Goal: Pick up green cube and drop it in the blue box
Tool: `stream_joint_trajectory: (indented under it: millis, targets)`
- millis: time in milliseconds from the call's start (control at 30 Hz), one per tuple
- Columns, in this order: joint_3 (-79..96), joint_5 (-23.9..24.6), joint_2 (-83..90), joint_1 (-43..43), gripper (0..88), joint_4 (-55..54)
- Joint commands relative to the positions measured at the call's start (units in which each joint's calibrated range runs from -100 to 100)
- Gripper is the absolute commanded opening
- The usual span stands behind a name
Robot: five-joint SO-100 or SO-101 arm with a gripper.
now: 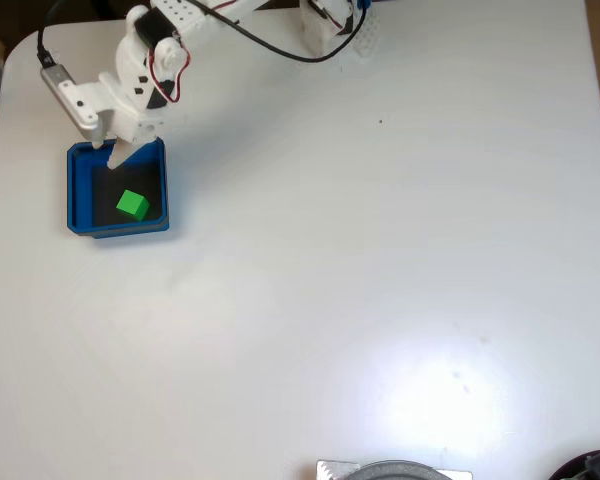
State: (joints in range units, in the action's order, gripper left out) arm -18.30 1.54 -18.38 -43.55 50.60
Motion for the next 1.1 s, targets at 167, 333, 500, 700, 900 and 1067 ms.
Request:
stream_joint_trajectory:
  millis: [167, 333, 500, 700, 900, 1067]
  targets:
    - [18.2, -0.1, 20.4, 0.9, 16.8, -1.5]
    - [31.6, -0.1, 32.2, 2.0, 16.8, -1.5]
    - [44.7, -0.1, 45.0, 2.2, 16.8, -1.5]
    - [59.2, -0.1, 59.0, 2.2, 16.8, -1.6]
    - [71.7, -0.1, 70.6, 2.2, 16.8, -1.6]
    - [83.1, -0.1, 82.0, 2.2, 16.8, -1.6]
